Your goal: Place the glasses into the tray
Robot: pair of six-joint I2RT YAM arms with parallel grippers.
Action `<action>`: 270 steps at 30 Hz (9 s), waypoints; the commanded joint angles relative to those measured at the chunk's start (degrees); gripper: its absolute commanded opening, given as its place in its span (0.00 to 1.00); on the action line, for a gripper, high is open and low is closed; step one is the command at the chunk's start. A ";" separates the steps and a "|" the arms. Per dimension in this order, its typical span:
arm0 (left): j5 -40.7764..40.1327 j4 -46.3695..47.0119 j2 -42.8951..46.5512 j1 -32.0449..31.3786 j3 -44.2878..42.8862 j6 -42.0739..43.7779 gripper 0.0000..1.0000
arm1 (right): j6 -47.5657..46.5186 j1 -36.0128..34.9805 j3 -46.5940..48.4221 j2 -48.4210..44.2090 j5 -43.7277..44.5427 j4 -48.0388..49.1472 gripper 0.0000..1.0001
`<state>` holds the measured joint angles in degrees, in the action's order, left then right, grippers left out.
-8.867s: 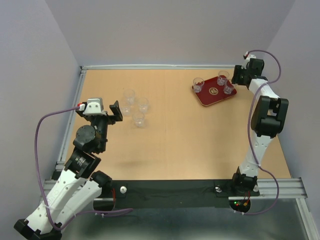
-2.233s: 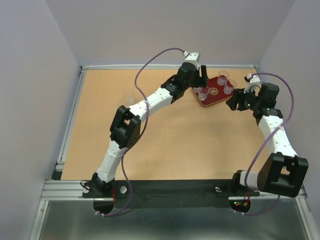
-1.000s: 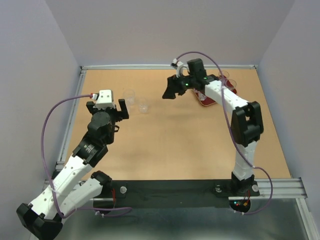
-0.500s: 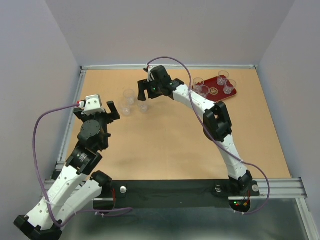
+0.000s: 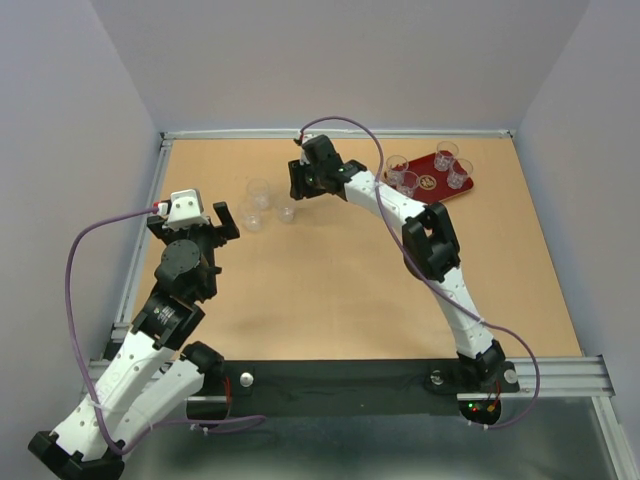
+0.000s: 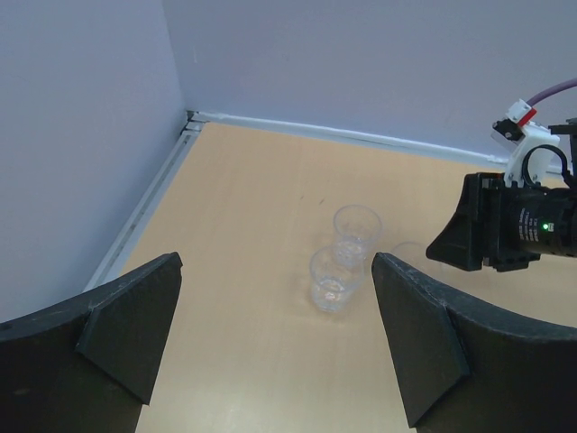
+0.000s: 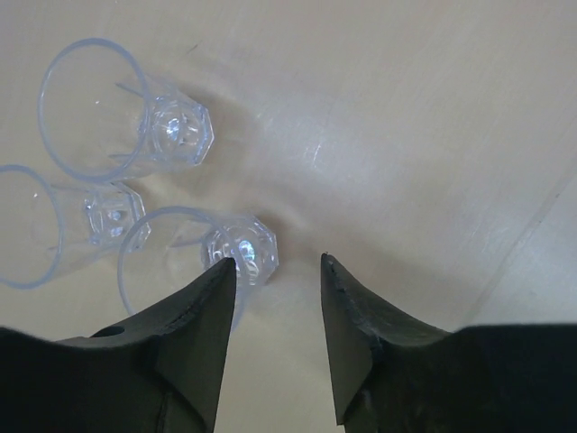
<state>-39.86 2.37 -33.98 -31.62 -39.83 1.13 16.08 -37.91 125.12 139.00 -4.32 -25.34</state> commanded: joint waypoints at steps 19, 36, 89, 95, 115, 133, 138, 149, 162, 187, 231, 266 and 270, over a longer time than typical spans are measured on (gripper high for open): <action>0.04 3.34 0.84 0.59 0.64 0.63 0.99 | -10.79 -0.06 -4.44 -4.87 0.01 0.82 0.00; 1.53 3.52 1.54 0.77 0.64 0.46 0.99 | -26.71 16.01 -21.93 -30.62 -16.87 1.17 0.01; 2.06 3.61 0.58 0.77 0.90 0.63 0.99 | -1.40 36.50 -22.03 -15.08 4.93 13.39 0.02; 1.98 3.61 0.40 0.77 0.99 0.72 0.99 | -1.75 36.51 -20.53 -13.41 4.93 13.39 0.10; 1.80 3.61 -0.48 0.77 0.99 0.81 0.99 | -3.59 36.50 -15.35 -11.99 2.91 13.30 0.48; 10.40 2.73 -1.53 2.61 0.02 -2.34 0.99 | -19.05 36.50 -34.91 -34.22 -20.27 13.21 0.53; 17.60 3.25 -2.76 5.86 -0.50 -4.29 0.99 | -21.52 36.59 -44.07 -44.92 -25.91 12.86 0.56; 38.08 4.66 -12.42 16.67 -3.76 -12.10 0.99 | -27.76 36.68 -61.74 -63.58 -24.78 12.16 0.62; 55.94 10.02 -28.50 26.08 -3.49 -28.53 0.94 | -27.41 39.14 -69.40 -68.51 -31.63 12.60 0.64; 42.41 11.25 -54.17 27.66 -11.31 -35.75 0.68 | -27.33 39.23 -69.93 -69.83 -32.25 12.95 0.64; 30.83 14.77 -50.64 -10.46 -12.36 -42.43 0.00 | -22.75 31.60 -67.91 -60.78 -45.10 10.23 0.69; 3.47 -1.32 -70.26 -30.78 -39.35 -36.63 0.00 | -23.28 24.99 -67.02 -58.93 -24.78 10.75 0.73; 3.91 -1.40 -70.61 -30.96 -39.62 -36.72 0.00 | -23.19 24.99 -67.29 -58.93 -21.80 11.28 0.55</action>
<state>-33.34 0.89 -104.95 -62.26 -76.55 -36.01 -7.46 -12.51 55.86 80.84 -29.71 -17.30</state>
